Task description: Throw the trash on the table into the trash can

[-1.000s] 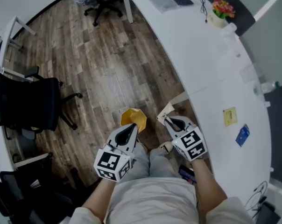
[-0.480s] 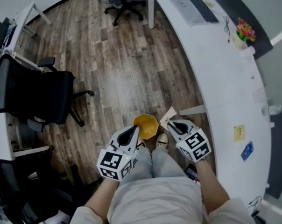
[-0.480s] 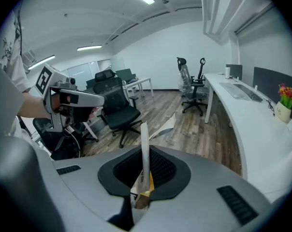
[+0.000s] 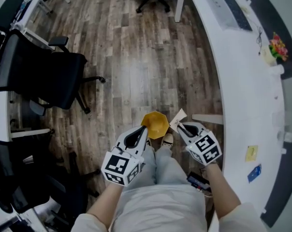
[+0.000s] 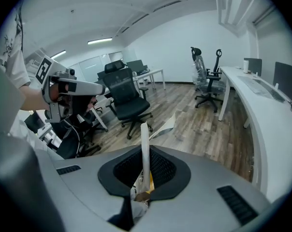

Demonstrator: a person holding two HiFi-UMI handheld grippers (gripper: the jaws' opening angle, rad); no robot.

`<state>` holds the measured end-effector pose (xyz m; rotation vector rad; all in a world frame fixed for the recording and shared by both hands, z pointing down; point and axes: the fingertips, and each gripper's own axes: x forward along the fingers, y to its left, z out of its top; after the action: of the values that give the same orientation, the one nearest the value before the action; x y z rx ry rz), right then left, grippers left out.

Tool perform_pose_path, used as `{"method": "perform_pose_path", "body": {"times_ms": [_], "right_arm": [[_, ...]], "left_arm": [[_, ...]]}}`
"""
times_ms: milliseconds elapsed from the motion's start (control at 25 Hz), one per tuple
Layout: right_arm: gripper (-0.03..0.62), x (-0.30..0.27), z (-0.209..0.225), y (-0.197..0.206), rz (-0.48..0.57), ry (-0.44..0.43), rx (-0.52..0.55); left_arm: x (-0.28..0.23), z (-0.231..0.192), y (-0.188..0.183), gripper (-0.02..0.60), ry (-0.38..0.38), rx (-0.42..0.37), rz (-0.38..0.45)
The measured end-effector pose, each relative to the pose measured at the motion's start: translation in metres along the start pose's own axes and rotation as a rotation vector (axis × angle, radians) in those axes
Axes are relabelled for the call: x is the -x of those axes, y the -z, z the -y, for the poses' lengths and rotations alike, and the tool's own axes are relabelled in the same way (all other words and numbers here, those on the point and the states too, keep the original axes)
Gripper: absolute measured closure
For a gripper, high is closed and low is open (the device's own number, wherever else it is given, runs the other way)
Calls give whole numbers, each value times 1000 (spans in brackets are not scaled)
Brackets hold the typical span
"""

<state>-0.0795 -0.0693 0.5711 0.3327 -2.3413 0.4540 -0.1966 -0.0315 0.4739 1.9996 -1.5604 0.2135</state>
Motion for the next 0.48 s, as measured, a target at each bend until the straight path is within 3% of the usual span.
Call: {"method": "perform_pose_path", "body": {"times_ms": [480], "right_arm": [[546, -94, 10, 64, -98, -119, 28]], "left_arm": [[-47, -37, 80, 581, -23, 61, -78]]}}
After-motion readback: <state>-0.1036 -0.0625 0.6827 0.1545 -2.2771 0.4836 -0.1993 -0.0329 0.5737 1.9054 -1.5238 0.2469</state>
